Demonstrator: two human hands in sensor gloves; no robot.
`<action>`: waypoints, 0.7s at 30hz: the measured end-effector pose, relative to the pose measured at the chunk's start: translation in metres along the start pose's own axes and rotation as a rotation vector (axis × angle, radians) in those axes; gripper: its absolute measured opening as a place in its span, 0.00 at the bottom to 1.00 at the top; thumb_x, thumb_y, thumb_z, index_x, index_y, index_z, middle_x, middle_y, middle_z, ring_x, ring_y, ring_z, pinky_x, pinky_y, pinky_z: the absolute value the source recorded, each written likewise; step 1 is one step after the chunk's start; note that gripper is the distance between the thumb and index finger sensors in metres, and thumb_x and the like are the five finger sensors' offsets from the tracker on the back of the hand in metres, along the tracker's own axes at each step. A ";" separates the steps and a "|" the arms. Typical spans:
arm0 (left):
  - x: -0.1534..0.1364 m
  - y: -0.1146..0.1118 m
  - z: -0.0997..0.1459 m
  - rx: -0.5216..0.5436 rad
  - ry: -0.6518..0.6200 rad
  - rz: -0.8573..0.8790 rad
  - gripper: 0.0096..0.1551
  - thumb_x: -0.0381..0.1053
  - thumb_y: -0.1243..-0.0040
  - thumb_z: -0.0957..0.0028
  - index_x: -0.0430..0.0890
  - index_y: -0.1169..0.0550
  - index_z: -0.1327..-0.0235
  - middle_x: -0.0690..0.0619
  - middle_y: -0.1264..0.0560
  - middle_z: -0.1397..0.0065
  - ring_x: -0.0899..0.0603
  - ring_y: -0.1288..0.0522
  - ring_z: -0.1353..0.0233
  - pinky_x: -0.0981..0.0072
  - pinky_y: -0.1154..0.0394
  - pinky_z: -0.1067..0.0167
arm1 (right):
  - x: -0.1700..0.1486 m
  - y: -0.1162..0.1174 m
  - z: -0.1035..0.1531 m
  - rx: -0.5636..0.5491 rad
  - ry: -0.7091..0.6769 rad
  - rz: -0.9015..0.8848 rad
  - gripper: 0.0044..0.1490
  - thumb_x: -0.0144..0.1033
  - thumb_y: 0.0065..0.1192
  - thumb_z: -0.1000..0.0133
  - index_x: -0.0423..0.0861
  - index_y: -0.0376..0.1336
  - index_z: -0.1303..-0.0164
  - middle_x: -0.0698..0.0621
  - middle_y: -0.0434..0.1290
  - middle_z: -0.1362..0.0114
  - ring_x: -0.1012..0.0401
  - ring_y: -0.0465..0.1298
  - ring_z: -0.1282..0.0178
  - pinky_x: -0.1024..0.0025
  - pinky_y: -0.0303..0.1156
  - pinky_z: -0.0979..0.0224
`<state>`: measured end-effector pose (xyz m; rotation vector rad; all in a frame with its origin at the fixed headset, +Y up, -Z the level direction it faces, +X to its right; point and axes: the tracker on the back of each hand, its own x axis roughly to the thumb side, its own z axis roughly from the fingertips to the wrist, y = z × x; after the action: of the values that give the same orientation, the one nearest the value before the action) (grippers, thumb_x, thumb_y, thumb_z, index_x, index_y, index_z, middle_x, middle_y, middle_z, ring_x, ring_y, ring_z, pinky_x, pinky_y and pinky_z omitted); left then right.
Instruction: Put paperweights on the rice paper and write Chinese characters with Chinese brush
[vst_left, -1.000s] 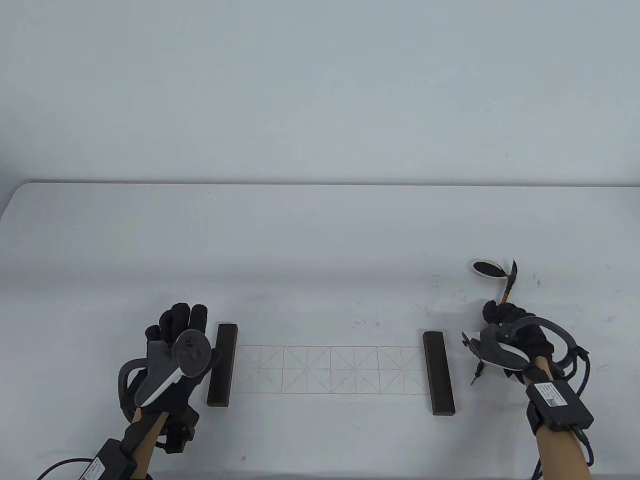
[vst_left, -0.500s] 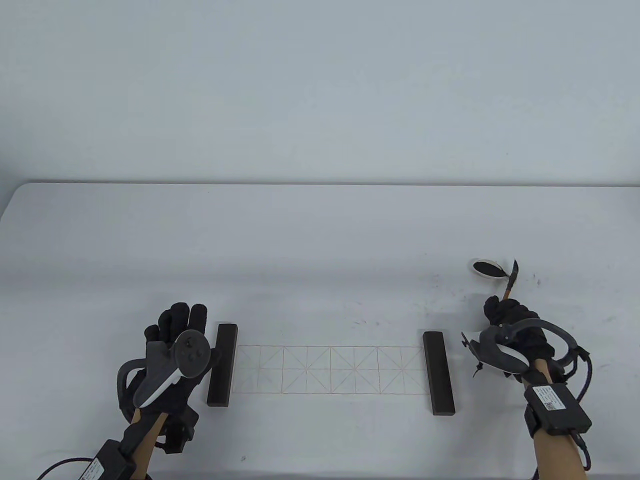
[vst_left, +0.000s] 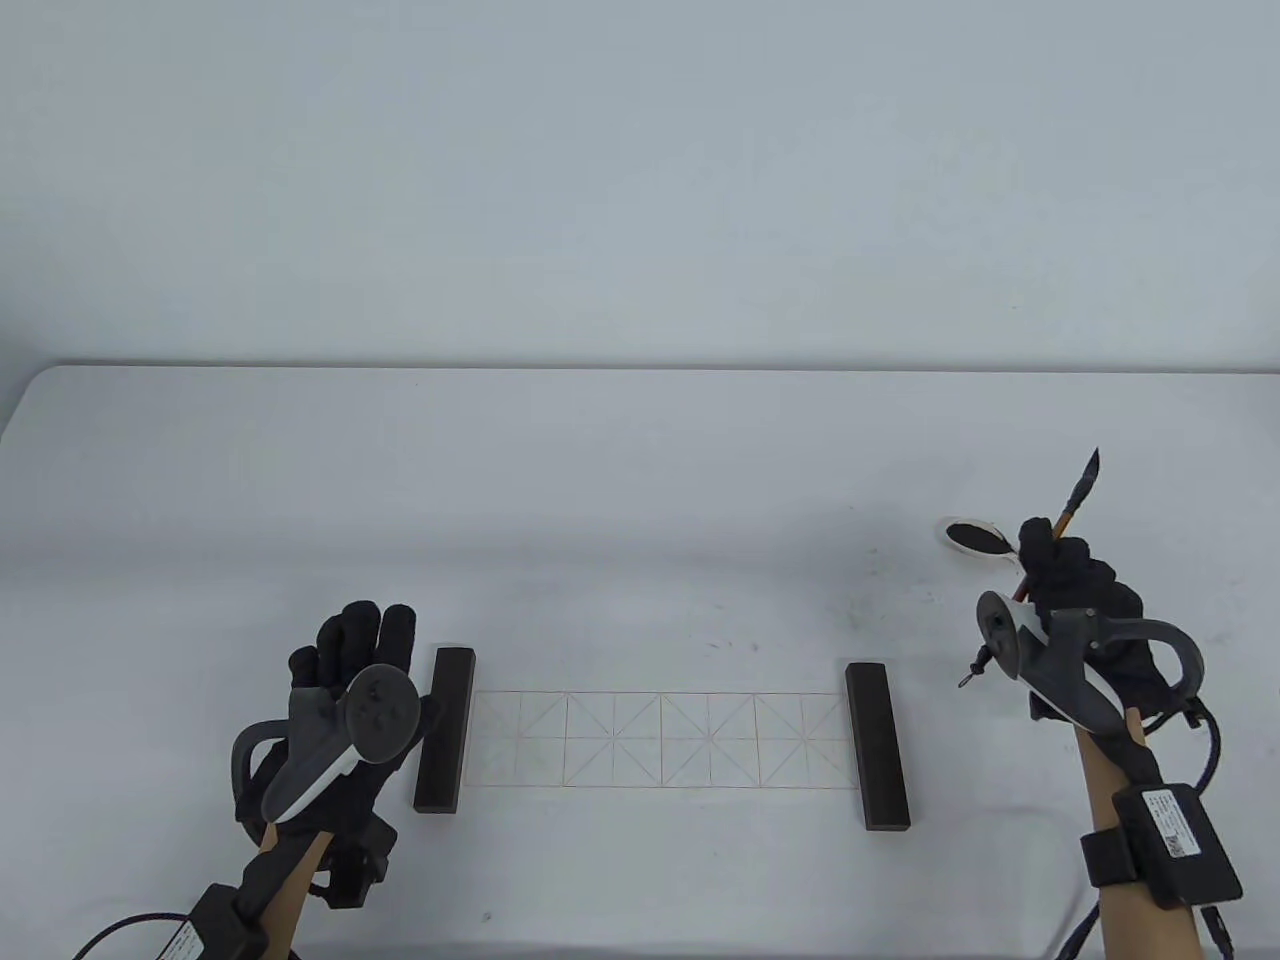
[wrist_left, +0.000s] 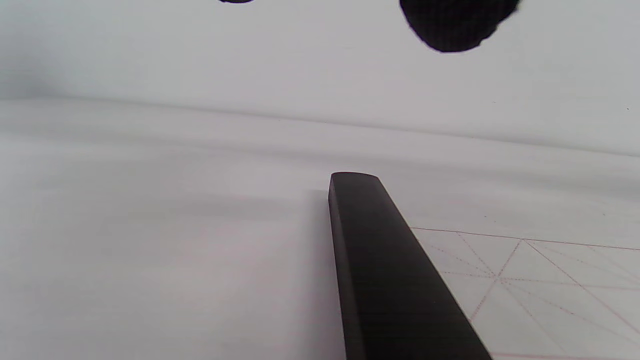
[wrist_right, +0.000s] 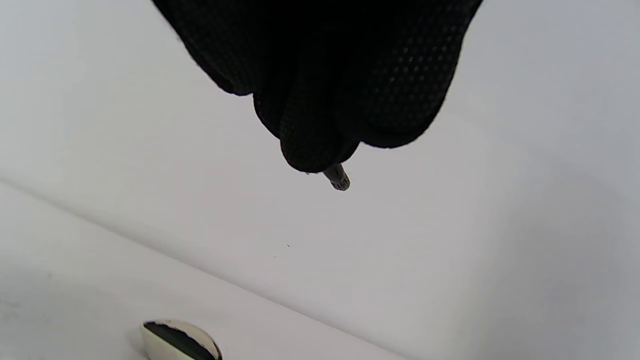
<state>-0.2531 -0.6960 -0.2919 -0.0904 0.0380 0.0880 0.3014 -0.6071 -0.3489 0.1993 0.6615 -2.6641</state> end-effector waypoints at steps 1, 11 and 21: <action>0.000 0.000 0.000 0.001 -0.001 0.001 0.53 0.66 0.56 0.42 0.58 0.66 0.13 0.46 0.65 0.07 0.34 0.61 0.08 0.42 0.64 0.15 | 0.002 0.004 -0.001 0.007 0.013 -0.034 0.29 0.36 0.63 0.40 0.51 0.58 0.28 0.47 0.76 0.35 0.59 0.82 0.45 0.67 0.81 0.46; 0.001 -0.002 0.000 0.001 -0.008 -0.003 0.53 0.66 0.56 0.42 0.58 0.66 0.13 0.45 0.65 0.07 0.34 0.61 0.08 0.42 0.63 0.15 | -0.019 0.003 -0.014 0.063 0.221 -0.531 0.32 0.39 0.62 0.40 0.38 0.61 0.28 0.44 0.79 0.41 0.59 0.84 0.49 0.69 0.82 0.50; 0.001 -0.004 -0.001 -0.017 -0.004 -0.001 0.53 0.66 0.56 0.42 0.58 0.66 0.13 0.45 0.65 0.07 0.34 0.61 0.08 0.42 0.64 0.15 | -0.042 0.068 -0.009 -0.067 0.631 -0.890 0.29 0.46 0.61 0.40 0.38 0.66 0.37 0.47 0.82 0.49 0.62 0.85 0.58 0.73 0.82 0.57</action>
<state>-0.2519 -0.6996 -0.2931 -0.1069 0.0334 0.0871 0.3675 -0.6441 -0.3754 0.9469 1.2636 -3.4140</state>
